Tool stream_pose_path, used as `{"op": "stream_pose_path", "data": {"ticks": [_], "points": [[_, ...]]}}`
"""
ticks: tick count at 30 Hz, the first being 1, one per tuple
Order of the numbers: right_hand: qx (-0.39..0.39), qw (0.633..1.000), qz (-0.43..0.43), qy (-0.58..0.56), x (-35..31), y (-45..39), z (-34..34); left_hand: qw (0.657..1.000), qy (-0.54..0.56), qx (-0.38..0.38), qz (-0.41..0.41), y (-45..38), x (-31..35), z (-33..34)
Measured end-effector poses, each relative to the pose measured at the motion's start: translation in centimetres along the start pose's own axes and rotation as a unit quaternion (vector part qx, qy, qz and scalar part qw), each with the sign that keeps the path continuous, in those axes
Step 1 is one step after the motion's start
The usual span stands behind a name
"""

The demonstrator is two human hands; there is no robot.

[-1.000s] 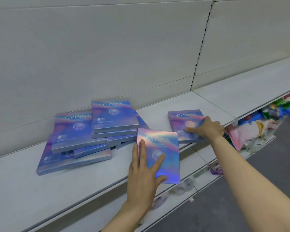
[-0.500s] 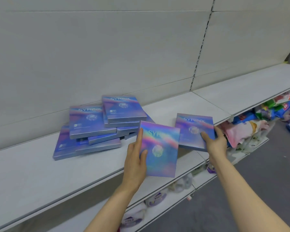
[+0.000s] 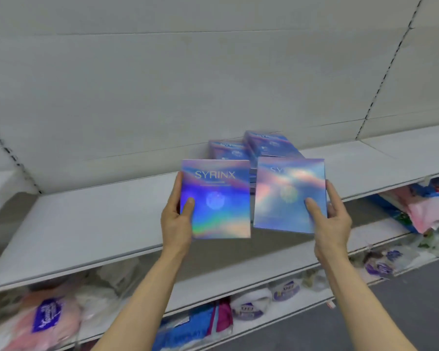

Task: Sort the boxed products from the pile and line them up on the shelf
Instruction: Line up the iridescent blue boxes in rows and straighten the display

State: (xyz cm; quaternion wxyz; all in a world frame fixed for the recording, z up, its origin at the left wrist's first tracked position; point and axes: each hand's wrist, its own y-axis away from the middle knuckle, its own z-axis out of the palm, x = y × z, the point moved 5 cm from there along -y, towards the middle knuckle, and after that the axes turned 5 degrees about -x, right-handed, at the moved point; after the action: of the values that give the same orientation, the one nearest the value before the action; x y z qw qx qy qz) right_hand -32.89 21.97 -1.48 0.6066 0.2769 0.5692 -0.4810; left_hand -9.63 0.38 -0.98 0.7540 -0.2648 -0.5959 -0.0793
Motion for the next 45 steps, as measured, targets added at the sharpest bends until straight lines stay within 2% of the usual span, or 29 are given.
{"op": "stream_pose_path", "data": {"ticks": [11, 19, 30, 35, 45], "points": [[-0.134, 0.988, -0.020, -0.073, -1.7, 9.8, 18.5, 0.989, -0.070, 0.129, 0.017, 1.3, 7.5, -20.0], [-0.247, 0.962, 0.009, -0.113, -1.3, 11.7, 30.1, 0.968, -0.039, 0.245, 0.033, 1.2, 10.4, -29.6], [-0.341, 0.930, 0.005, -0.137, -1.6, 16.4, 43.2, 0.929, -0.063, 0.357, 0.073, 1.9, 14.5, -41.2], [-0.353, 0.923, 0.003, -0.153, -2.1, 20.1, 49.0, 0.924, -0.074, 0.363, 0.092, 1.8, 16.5, -47.6], [-0.306, 0.936, -0.004, -0.172, -2.0, 30.9, 59.8, 0.941, -0.093, 0.316, 0.082, 1.5, 20.3, -62.7]]}}
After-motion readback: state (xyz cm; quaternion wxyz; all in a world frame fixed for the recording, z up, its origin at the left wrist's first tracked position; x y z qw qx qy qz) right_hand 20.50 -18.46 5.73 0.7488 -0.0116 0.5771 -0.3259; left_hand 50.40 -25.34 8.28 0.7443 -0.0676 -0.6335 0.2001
